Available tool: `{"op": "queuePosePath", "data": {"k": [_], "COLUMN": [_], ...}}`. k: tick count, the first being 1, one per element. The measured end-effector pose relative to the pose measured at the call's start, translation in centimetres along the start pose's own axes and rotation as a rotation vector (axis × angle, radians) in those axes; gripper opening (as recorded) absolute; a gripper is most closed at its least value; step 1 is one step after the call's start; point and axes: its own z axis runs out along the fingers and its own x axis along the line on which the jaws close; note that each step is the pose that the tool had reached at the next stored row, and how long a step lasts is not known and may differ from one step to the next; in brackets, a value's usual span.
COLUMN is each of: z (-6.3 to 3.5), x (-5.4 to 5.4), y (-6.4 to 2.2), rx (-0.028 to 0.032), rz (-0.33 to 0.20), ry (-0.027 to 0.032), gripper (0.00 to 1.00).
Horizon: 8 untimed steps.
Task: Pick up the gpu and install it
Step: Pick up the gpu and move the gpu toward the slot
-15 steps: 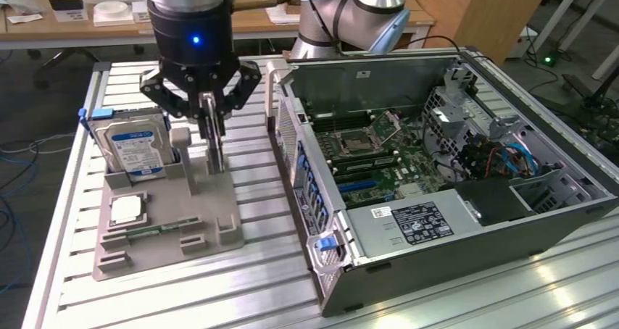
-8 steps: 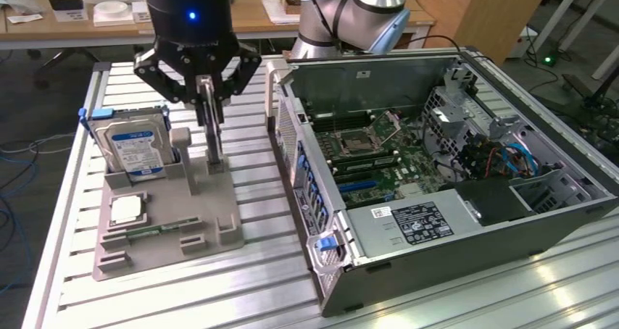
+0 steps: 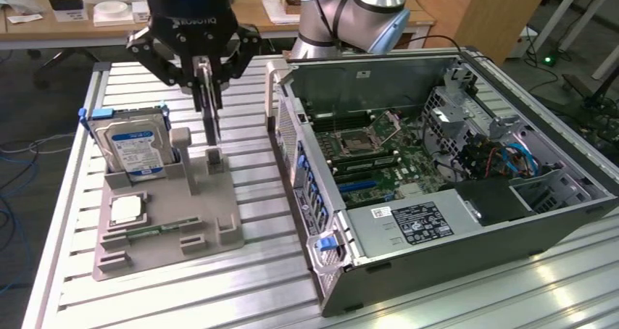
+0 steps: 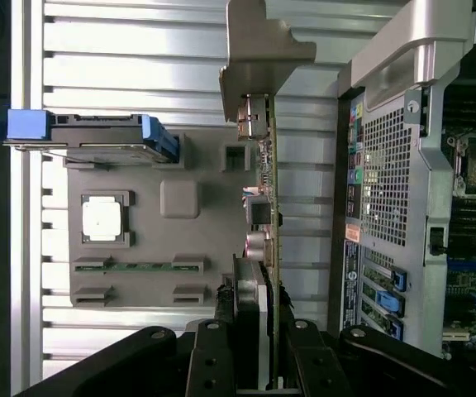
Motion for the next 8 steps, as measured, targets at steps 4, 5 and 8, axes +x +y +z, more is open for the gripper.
{"op": "queuePosePath", "data": {"k": [4,5,8], "z": [-1.06,-1.34,-2.08], "x": [0.0,0.0,0.0], "y": [0.04,0.04,0.07], "rx": [0.0001,0.0,0.0], "rz": [0.001,0.001,0.001], "ry": [0.0001,0.0001,0.0], "gripper": [0.28,0.28,0.28]}}
